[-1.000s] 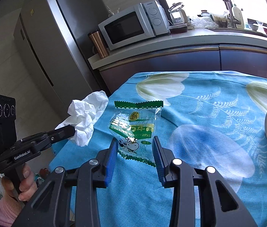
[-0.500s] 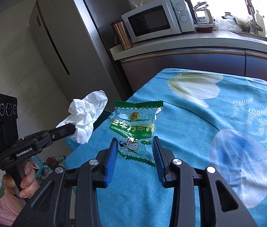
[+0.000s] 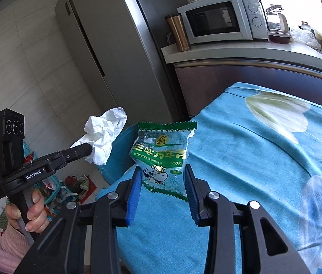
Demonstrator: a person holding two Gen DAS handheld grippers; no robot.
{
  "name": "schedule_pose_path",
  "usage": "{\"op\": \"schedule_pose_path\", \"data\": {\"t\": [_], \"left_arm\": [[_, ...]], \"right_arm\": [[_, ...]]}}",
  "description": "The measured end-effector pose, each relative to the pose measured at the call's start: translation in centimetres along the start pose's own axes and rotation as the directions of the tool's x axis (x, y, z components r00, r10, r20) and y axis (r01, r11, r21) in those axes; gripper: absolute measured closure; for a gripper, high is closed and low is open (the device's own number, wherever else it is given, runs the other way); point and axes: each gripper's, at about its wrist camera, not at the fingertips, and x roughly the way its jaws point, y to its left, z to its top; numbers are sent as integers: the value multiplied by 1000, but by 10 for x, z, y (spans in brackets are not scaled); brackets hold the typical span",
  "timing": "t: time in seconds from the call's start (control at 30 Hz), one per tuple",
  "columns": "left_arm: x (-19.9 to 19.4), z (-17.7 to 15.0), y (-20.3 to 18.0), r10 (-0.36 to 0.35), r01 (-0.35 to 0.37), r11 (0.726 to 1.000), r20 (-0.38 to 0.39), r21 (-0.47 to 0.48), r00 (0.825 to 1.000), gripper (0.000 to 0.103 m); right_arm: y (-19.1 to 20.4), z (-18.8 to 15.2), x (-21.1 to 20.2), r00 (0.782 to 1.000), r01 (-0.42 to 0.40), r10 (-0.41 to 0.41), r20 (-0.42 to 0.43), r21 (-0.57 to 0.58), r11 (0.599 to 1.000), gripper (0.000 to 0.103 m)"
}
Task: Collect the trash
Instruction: 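Carry the tissue and candy wrapper over the teal bin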
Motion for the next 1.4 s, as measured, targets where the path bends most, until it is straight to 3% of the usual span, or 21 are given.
{"op": "schedule_pose_path", "data": {"t": [0.6,1.4], "left_arm": [[-5,-3,53,105,-105,992,1,-73,994,99],[16,-8,82,154,-158,981,-41,-116,987,99]], "right_arm": [[39,22,57,993,-96,88,-82,-98,991,68],[67,32,116,982,-117,95,-162,-130,985,67]]}}
